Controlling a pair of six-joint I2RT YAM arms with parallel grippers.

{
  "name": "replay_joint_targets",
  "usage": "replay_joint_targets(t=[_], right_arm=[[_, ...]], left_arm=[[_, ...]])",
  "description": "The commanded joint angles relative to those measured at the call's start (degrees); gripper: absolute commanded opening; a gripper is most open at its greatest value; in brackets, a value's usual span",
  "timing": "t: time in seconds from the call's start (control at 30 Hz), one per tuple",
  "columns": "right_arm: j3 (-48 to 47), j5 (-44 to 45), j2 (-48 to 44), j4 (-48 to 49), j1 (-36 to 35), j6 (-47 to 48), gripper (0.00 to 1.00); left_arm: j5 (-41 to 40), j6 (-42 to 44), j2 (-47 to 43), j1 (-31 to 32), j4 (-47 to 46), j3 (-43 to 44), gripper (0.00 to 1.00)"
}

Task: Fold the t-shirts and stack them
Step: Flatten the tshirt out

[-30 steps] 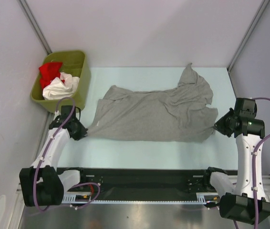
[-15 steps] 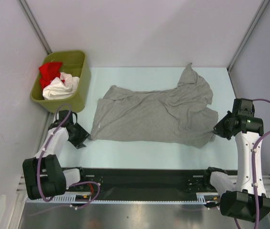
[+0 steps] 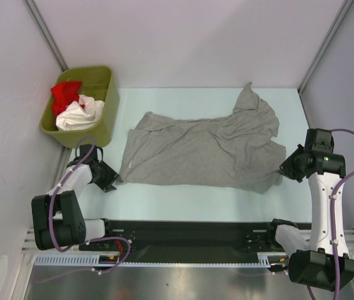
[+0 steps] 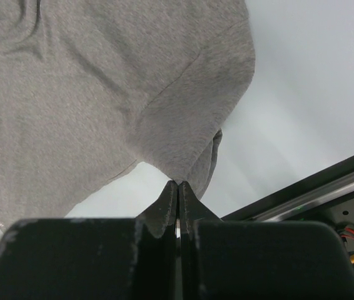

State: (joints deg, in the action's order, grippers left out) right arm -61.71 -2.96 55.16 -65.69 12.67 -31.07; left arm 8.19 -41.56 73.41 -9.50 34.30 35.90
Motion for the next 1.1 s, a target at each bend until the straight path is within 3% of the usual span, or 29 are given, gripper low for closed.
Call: replay_joint_targets(t=[0.0,0.13,0.23,0.4,0.53,0.63,0.77,0.9,1.07], right_arm=[[-0.34,-0.38,-0.75,0.83,0.25,0.92,0.00],[-0.51,-0.47,-0.40,1.09,0.34,1.36,0.00],[-0.78,-0.38,-0.31,1.09,0.34,1.45,0.00],[-0.78,-0.47,-0.22,1.44,0.34,1.54,0.00],[-0.95,0.24,0.21,1.70,0.34,1.54,0.00],[-2.18,0.06,1.62,4.42,0.34,0.14,0.00],[-7.79,1.28,7.23,12.76,0.34,-3.38,0.00],[-17.89,2.43,15.58,22.34,1.04,-4.97,0.00],[-43.89,2.87,30.41,26.84,4.29,-4.18,0.00]], left_arm=[[0.86,-2.20,2.08,0.18,-2.40,-1.36,0.44],[-0.36,-2.91,3.58,0.09,-3.37,-2.15,0.40],[-1.50,-2.56,3.85,0.09,-3.28,-1.62,0.29],[-4.31,-2.21,3.23,0.09,-2.84,-1.97,0.20],[-4.41,-0.37,2.36,0.00,-2.14,-0.92,0.00],[-4.93,2.88,-0.62,0.70,-1.09,2.23,0.00],[-5.55,6.92,-5.02,4.48,-0.91,12.48,0.00],[-5.90,7.55,-1.96,7.65,-1.26,26.47,0.00],[-5.81,7.98,8.21,9.06,-1.52,48.93,0.00]])
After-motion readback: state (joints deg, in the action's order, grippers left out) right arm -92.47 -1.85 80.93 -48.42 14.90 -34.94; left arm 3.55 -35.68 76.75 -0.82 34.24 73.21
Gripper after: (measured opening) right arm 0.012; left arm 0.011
